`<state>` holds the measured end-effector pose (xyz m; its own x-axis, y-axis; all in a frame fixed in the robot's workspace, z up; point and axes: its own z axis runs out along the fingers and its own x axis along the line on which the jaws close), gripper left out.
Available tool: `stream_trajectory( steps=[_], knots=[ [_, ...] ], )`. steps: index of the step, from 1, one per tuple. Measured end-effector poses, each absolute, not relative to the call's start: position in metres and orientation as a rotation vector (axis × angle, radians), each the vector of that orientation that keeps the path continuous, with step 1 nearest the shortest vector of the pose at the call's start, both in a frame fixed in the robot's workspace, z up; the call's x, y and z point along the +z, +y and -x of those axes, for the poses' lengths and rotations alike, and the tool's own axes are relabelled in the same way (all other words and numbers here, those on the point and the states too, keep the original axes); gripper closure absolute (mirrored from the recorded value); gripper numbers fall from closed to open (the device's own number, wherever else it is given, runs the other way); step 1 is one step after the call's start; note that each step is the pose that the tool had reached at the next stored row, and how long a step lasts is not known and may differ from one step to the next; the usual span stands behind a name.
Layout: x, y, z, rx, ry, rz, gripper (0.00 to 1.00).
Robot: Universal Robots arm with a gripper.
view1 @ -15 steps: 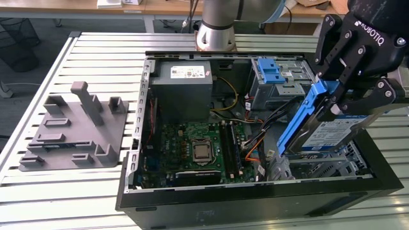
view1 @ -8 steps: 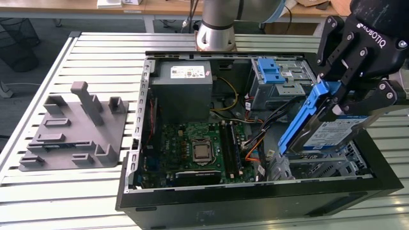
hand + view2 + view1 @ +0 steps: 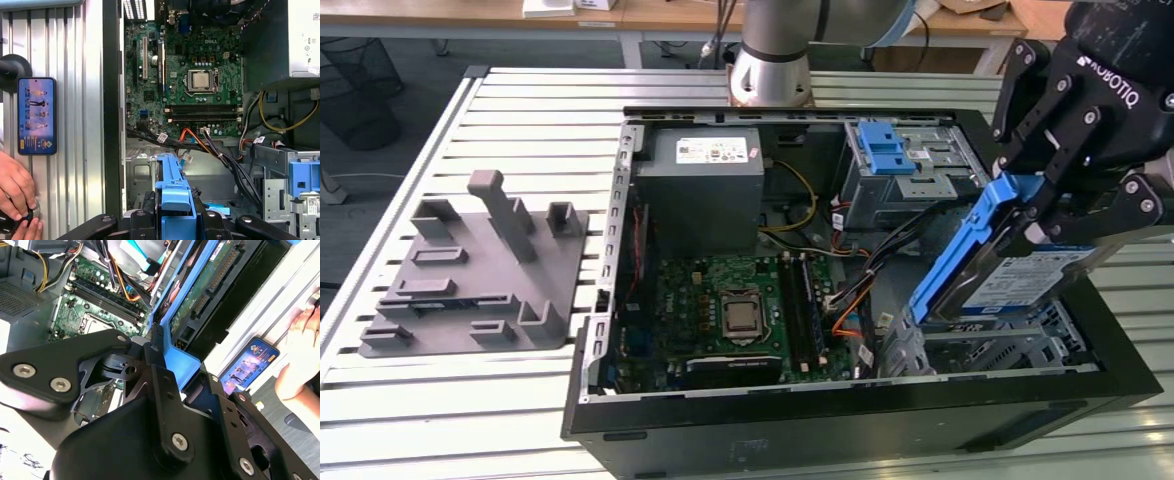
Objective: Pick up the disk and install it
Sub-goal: 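Insert the disk into the insertion slot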
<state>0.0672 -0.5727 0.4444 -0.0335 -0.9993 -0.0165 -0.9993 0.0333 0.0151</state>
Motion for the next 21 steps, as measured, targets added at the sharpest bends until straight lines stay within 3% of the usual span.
stream_trajectory(
  steps=[21],
  knots=[
    [0.4383, -0.5709, -0.0728, 0.035, 2.262, 2.178, 0.63]
  ],
)
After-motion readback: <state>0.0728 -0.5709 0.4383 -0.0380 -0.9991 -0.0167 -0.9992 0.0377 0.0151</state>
